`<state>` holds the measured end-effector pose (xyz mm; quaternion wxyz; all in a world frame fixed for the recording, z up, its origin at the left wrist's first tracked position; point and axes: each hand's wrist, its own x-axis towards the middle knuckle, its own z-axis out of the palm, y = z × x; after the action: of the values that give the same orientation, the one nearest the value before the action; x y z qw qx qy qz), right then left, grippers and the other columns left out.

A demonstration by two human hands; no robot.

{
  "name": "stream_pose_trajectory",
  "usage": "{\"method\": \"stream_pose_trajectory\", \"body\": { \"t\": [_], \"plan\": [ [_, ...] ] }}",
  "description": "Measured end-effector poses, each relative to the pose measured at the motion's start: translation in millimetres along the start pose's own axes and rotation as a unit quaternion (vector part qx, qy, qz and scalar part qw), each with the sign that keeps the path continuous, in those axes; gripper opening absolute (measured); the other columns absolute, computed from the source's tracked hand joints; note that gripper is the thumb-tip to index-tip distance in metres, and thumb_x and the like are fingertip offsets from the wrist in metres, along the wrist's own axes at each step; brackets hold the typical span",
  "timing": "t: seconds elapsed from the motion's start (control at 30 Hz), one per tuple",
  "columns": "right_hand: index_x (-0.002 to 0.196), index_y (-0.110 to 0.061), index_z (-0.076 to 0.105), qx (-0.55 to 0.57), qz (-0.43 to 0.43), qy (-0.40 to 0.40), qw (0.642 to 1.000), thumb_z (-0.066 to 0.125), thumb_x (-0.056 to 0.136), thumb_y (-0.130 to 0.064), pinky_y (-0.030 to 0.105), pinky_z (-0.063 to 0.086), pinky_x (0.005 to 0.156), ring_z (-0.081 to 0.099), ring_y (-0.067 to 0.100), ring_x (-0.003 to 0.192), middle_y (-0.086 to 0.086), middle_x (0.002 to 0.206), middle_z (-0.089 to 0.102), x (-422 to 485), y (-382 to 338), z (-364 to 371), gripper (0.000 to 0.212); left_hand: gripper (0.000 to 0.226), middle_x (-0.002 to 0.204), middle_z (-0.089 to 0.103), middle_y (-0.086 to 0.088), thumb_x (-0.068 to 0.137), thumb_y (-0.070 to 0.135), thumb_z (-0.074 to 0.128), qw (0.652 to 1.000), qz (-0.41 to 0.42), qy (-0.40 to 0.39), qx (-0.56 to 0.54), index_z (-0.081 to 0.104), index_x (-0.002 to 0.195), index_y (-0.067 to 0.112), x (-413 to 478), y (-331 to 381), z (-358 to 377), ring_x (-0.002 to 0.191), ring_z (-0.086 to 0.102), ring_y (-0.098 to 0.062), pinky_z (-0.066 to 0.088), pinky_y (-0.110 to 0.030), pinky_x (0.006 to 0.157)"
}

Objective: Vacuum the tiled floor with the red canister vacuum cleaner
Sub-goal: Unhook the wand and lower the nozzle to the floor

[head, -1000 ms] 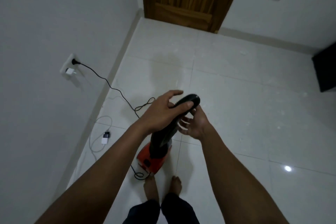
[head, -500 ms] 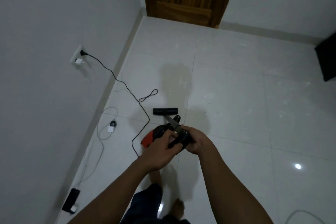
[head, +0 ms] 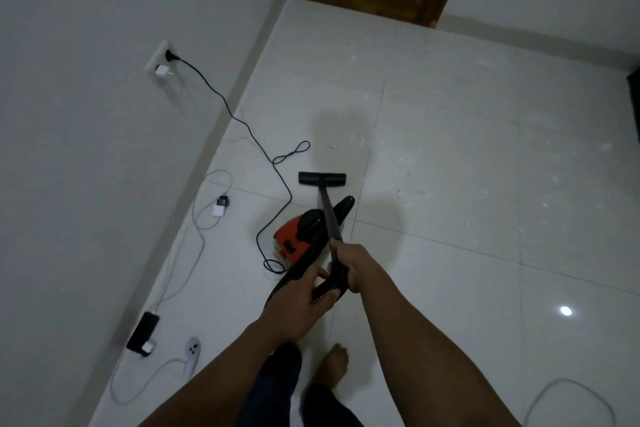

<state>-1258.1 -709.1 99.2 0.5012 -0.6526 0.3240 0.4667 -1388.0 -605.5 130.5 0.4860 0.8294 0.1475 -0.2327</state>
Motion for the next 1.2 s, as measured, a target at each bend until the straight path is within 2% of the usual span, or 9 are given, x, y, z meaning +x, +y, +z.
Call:
{"method": "stream_pose_trajectory", "body": {
  "t": [0.07, 0.2, 0.37, 0.5, 0.6, 0.7, 0.93, 1.03, 1.2],
  "plan": [
    [0.095, -0.004, 0.059, 0.007, -0.012, 0.009, 1.000, 0.056, 0.104, -0.012, 0.034, 0.050, 0.052, 0.058, 0.023, 0.057, 0.013, 0.072, 0.060, 7.9, 8.4, 7.9, 0.012, 0.037, 0.083, 0.068, 0.013, 0.094, 0.055, 0.056, 1.000, -0.005, 0.006, 0.005, 0.047, 0.123, 0.034, -2.5, -7.9, -1.7, 0.070, 0.063, 0.001, 0.047, -0.024, 0.064],
    [0.098, -0.010, 0.062, 0.038, -0.027, 0.015, 0.999, 0.049, 0.105, -0.005, 0.035, 0.050, 0.056, 0.057, 0.023, 0.060, 0.012, 0.072, 0.060, 23.8, 21.3, 23.7, 0.015, 0.040, 0.086, 0.071, 0.006, 0.090, 0.055, 0.062, 1.000, -0.010, -0.001, -0.012, 0.050, 0.122, 0.033, -4.4, -31.9, -7.4, 0.073, 0.067, -0.006, 0.057, -0.034, 0.072],
    [0.091, -0.024, 0.056, 0.080, -0.044, 0.029, 0.995, 0.047, 0.107, -0.007, 0.039, 0.053, 0.069, 0.057, 0.024, 0.066, 0.012, 0.077, 0.060, 46.7, 30.6, 47.3, 0.025, 0.058, 0.080, 0.064, 0.015, 0.094, 0.057, 0.057, 0.998, 0.028, -0.010, 0.056, 0.040, 0.145, 0.036, 2.0, -59.2, -19.2, 0.066, 0.061, 0.005, 0.047, -0.012, 0.066],
    [0.106, -0.023, 0.057, 0.068, -0.054, 0.041, 0.995, 0.044, 0.107, -0.008, 0.041, 0.056, 0.077, 0.055, 0.022, 0.066, 0.010, 0.079, 0.059, 69.6, 32.4, 62.6, 0.020, 0.060, 0.081, 0.069, 0.007, 0.098, 0.058, 0.045, 0.997, 0.038, -0.024, 0.067, 0.033, 0.154, 0.038, 16.0, -80.9, -22.3, 0.064, 0.061, -0.003, 0.054, -0.023, 0.067],
    [0.114, -0.022, 0.056, 0.059, -0.046, 0.032, 0.997, 0.043, 0.109, -0.011, 0.037, 0.055, 0.061, 0.053, 0.020, 0.057, 0.010, 0.078, 0.058, 82.2, 28.6, 65.9, 0.018, 0.058, 0.070, 0.062, 0.010, 0.102, 0.050, 0.047, 0.997, 0.035, -0.033, 0.053, 0.029, 0.156, 0.038, 25.6, -85.2, -23.7, 0.058, 0.058, -0.003, 0.047, -0.013, 0.059],
    [0.127, -0.024, 0.053, 0.049, -0.043, 0.018, 0.998, 0.042, 0.109, -0.016, 0.035, 0.053, 0.056, 0.056, 0.022, 0.059, 0.012, 0.080, 0.060, 95.8, 25.6, 69.2, 0.023, 0.057, 0.069, 0.064, 0.003, 0.102, 0.048, 0.047, 0.997, 0.027, -0.042, 0.058, 0.030, 0.155, 0.036, 39.7, -94.5, -23.8, 0.060, 0.062, -0.009, 0.047, -0.015, 0.058],
    [0.147, -0.026, 0.051, 0.020, -0.054, 0.019, 0.998, 0.044, 0.109, -0.022, 0.036, 0.053, 0.074, 0.057, 0.019, 0.073, 0.007, 0.090, 0.061, 137.1, 18.7, 80.2, 0.040, 0.049, 0.077, 0.068, -0.004, 0.103, 0.041, 0.049, 0.997, 0.011, -0.042, 0.058, 0.044, 0.149, 0.025, 69.2, -98.7, -30.4, 0.062, 0.061, -0.011, 0.038, -0.010, 0.053],
    [0.153, -0.029, 0.044, 0.020, -0.051, 0.026, 0.998, 0.043, 0.108, -0.016, 0.036, 0.054, 0.073, 0.057, 0.019, 0.073, 0.009, 0.091, 0.060, 148.0, 17.1, 84.4, 0.047, 0.048, 0.076, 0.069, -0.007, 0.103, 0.040, 0.050, 0.998, 0.002, -0.049, 0.042, 0.046, 0.148, 0.023, 77.9, -103.1, -31.9, 0.061, 0.062, -0.014, 0.043, -0.013, 0.053],
    [0.160, -0.034, 0.032, 0.015, -0.054, 0.027, 0.998, 0.042, 0.110, -0.018, 0.040, 0.056, 0.074, 0.055, 0.018, 0.066, 0.011, 0.088, 0.059, 162.8, 12.3, 89.9, 0.054, 0.044, 0.087, 0.072, -0.006, 0.103, 0.041, 0.049, 0.997, -0.028, -0.059, 0.031, 0.051, 0.142, 0.022, 92.1, -106.9, -35.6, 0.074, 0.069, -0.019, 0.059, -0.037, 0.076]
  ]
}}
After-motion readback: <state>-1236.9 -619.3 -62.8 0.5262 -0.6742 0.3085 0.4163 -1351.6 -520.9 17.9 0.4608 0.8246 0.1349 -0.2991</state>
